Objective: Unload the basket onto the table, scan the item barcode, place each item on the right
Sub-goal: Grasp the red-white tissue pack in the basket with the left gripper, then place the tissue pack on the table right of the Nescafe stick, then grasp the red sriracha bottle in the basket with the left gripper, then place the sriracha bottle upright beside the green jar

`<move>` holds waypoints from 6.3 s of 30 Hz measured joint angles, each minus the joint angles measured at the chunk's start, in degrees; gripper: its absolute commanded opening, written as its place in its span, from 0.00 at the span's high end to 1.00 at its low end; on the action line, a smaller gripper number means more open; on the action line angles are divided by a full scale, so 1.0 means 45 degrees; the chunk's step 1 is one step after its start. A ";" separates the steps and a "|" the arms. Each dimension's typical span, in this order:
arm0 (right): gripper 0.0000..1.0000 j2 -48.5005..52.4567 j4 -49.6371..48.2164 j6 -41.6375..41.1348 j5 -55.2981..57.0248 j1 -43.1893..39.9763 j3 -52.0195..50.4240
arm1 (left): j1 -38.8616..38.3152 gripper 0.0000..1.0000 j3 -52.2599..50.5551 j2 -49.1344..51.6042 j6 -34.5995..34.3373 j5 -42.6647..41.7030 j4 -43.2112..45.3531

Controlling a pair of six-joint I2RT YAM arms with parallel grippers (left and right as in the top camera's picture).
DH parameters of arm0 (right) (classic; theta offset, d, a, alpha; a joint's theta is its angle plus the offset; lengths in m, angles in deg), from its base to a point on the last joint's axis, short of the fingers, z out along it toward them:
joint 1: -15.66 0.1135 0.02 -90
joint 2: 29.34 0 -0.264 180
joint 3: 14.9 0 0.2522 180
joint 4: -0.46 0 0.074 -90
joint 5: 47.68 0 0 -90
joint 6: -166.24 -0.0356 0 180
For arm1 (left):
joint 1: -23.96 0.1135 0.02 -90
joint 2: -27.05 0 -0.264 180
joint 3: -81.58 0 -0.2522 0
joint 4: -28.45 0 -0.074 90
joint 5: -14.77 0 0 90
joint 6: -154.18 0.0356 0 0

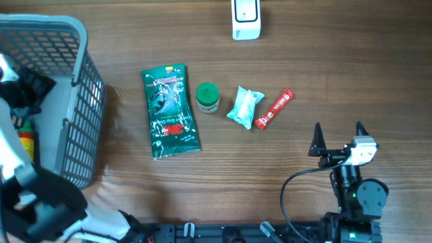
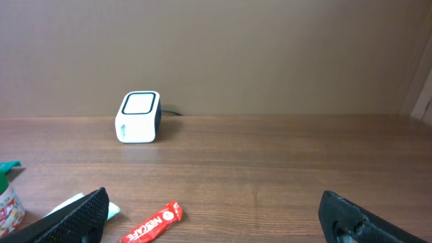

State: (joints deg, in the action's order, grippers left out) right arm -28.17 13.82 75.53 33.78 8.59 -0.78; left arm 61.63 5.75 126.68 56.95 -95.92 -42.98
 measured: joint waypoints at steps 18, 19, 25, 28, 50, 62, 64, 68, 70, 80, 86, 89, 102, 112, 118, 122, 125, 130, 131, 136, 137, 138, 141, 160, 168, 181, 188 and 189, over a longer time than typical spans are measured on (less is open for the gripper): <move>0.00 0.0000 0.0000 0.0000 0.0000 0.0000 0.0000 | -0.0209 0.46 -0.0107 0.3895 0.5503 -0.4449 -0.0661; 0.00 0.0000 0.0000 0.0000 0.0000 0.0000 0.0000 | -0.0277 0.46 -0.0136 0.3905 0.5649 -0.4488 -0.0617; 0.00 0.0000 -0.0005 0.0000 0.0000 0.0000 0.0000 | -0.0918 0.86 -0.0991 0.3910 0.5867 -0.3895 0.0389; 0.00 0.0000 0.0000 0.0000 0.0005 0.0000 0.0000 | -0.1277 0.96 -0.1161 0.3915 0.5013 -0.2900 0.1020; 0.00 0.0000 -0.0005 0.0000 0.0005 0.0000 0.0000 | -0.4061 0.96 -0.0355 -0.5566 -0.0486 -0.0189 0.1496; 0.01 0.0000 0.0000 0.0000 0.0000 0.0000 0.0000 | -1.4508 0.96 -0.0306 0.1030 -0.0981 0.0826 0.2900; 0.00 0.0000 0.0000 0.0000 0.0000 0.0000 0.0000 | -1.5752 0.96 -0.0335 0.2259 -0.0423 0.0831 0.3963; 0.00 0.0000 -0.0005 0.0000 0.0000 0.0000 0.0000 | -1.7495 0.96 -0.0345 0.3585 0.0840 0.0831 0.6207; 0.00 0.0000 -0.0005 0.0000 0.0000 0.0000 0.0000 | -1.7991 0.96 -0.0340 0.3895 0.1273 0.0831 0.6853; 0.00 0.0000 -0.0005 0.0000 0.0000 0.0000 0.0000 | -1.8365 0.73 -0.0340 0.3993 0.1598 0.0452 0.6960; 0.00 0.0000 0.0000 0.0000 0.0000 0.0000 0.0000 | -1.8632 0.44 -0.0340 0.3993 0.1739 0.0384 0.7368; 0.00 0.0000 0.0000 0.0000 0.0000 0.0000 0.0000 | -1.8224 0.45 -0.0335 0.3900 0.1486 0.0593 0.7499; 0.00 0.0000 -0.0005 0.0000 0.0000 -0.0010 0.0000 | -0.3667 0.32 0.0330 -0.4571 -0.2603 0.5853 0.0971; 0.00 0.0000 0.0000 0.0000 0.0000 -0.0010 0.0000 | 0.1588 0.29 -0.5047 -0.3929 -0.3575 0.7917 0.3852; 0.00 0.0000 0.0000 0.0000 0.0000 -0.0010 0.0000 | 0.1802 0.21 -0.5892 -0.1467 0.0942 0.8213 0.6096; 0.00 0.0000 0.0000 0.0000 0.0005 -0.0010 0.0000 | 0.1802 0.14 -0.5892 -0.0457 0.3847 0.8257 0.6368; 0.00 0.0000 0.0000 0.0000 0.0000 -0.0015 0.0000 | 0.1797 0.14 -0.5892 0.0000 0.4940 0.8267 0.6436; 0.00 0.0000 -0.0005 0.0000 0.0000 -0.0010 0.0000 | 0.1802 0.24 -0.5892 0.0481 0.5591 0.8349 0.6300; 0.00 0.0000 0.0000 0.0000 0.0000 -0.0010 0.0000 | 0.1802 0.27 -0.5892 0.0505 0.5659 0.8301 0.6275; 0.00 0.0000 0.0000 0.0000 0.0000 -0.0010 0.0000 | 0.1802 0.44 -0.5892 0.0729 0.5819 0.7077 0.6251; 0.00 0.0000 0.0000 0.0000 0.0005 -0.0010 0.0000 | 0.1802 0.48 -0.5892 0.0806 0.5853 0.6766 0.6227; 0.00 0.0000 0.0000 0.0000 0.0000 -0.0010 0.0000 | 0.1802 0.53 -0.5892 0.0811 0.5848 0.6591 0.6222; 0.00 0.0000 0.0000 0.0000 0.0000 -0.0010 0.0000 | 0.1802 0.59 -0.5882 0.0806 0.5916 0.6334 0.6222; 0.00 0.0000 -0.0005 0.0000 0.0000 -0.0010 0.0000 | -0.3274 0.56 -0.2948 -0.5090 0.4668 0.5848 0.8918; 0.00 0.0000 0.0000 0.0000 0.0000 -0.0015 0.0000 | -0.8612 0.58 -0.2735 -0.5343 0.1530 0.0787 0.8918; 0.00 0.0000 0.0000 0.0000 0.0000 -0.0010 0.0000 | -1.1108 0.63 -0.2793 -0.1015 -0.0908 0.1836 0.4750; 0.00 0.0000 -0.0005 0.0000 0.0000 -0.0010 0.0000 | -1.1113 0.63 -0.3633 0.0622 -0.4605 0.2205 0.5085; 0.00 0.0000 -0.0005 0.0000 0.0000 -0.0010 0.0000 | -1.1123 0.59 -0.3653 0.0874 -0.4809 0.2205 0.5134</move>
State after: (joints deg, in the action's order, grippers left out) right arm -28.17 13.80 75.53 33.78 8.54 -0.78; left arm 11.57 -10.68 130.62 35.31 -86.00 -19.88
